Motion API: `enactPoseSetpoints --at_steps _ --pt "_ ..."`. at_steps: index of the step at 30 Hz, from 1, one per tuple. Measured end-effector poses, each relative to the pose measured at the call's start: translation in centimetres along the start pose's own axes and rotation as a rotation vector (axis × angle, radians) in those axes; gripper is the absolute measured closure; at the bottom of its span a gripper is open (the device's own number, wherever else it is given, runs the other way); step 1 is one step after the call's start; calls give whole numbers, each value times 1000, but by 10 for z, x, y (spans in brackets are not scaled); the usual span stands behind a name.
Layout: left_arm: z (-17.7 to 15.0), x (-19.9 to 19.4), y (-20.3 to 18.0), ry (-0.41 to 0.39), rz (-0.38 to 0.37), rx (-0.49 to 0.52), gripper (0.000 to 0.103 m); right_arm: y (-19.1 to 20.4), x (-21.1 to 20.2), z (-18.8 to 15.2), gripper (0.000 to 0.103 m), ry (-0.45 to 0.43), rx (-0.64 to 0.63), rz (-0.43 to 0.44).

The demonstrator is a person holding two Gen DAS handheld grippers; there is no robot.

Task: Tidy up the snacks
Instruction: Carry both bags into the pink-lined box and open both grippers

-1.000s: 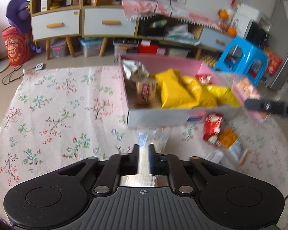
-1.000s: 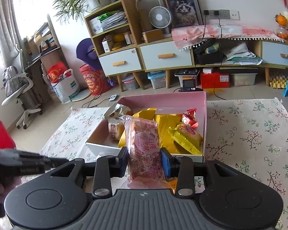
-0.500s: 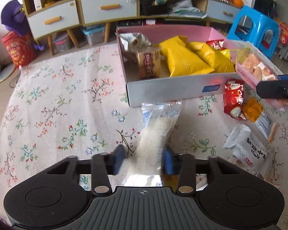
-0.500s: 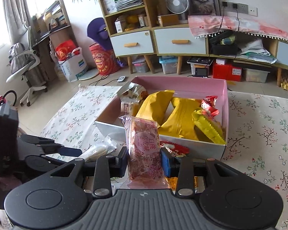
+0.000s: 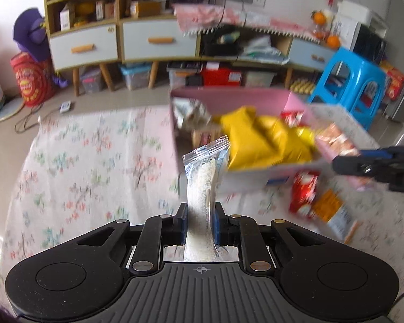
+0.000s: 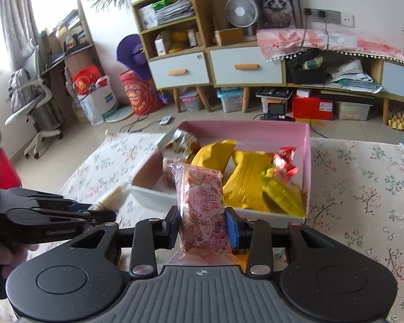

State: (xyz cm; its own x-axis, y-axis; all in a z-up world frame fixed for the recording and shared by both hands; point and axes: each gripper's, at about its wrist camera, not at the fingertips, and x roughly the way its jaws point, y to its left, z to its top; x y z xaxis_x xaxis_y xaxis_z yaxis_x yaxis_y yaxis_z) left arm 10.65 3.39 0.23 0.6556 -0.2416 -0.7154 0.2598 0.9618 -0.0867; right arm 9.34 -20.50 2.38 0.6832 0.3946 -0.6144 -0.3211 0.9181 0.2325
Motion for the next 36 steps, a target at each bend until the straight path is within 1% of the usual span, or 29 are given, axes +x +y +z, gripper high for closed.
enactPoseSetpoints --at_steps 3,8,12,17,18,24,27,28,29,30,31,32,33,36 --pt "14 1 -6 -23 -4 9 88 -4 4 7 78 -16 22 -23" --pt "37 19 -14 -25 -14 11 88 -15 17 22 78 -33 60 -59" --pt "57 39 -24 -25 -6 29 88 -29 33 35 78 -34 79 -78" --pt "78 72 -31 -21 -4 1 87 -44 59 46 78 -3 98 -91" --pt "80 78 -32 -23 -1 -1 87 -45 63 49 79 -7 99 -100" --pt "92 105 -36 -40 27 7 86 -54 74 60 79 -21 129 -137" --pt "93 106 -36 -69 45 19 80 -57 73 63 76 -29 144 -146" --pt "93 104 -35 -73 46 17 75 -57 72 63 76 -30 145 -147" --pt "94 103 -34 -77 43 12 66 -56 72 63 73 -30 144 -148" --pt "93 100 -32 -84 39 7 62 -55 70 61 70 -30 140 -151" --pt "92 96 -31 -94 36 6 54 -54 68 61 68 -30 137 -153" --pt "91 93 -30 -102 37 7 46 -52 67 61 63 -31 132 -156" --pt "90 89 -29 -107 38 11 44 -50 64 59 58 -33 128 -159" --pt "86 80 -29 -109 37 26 38 -46 59 58 50 -33 124 -163"
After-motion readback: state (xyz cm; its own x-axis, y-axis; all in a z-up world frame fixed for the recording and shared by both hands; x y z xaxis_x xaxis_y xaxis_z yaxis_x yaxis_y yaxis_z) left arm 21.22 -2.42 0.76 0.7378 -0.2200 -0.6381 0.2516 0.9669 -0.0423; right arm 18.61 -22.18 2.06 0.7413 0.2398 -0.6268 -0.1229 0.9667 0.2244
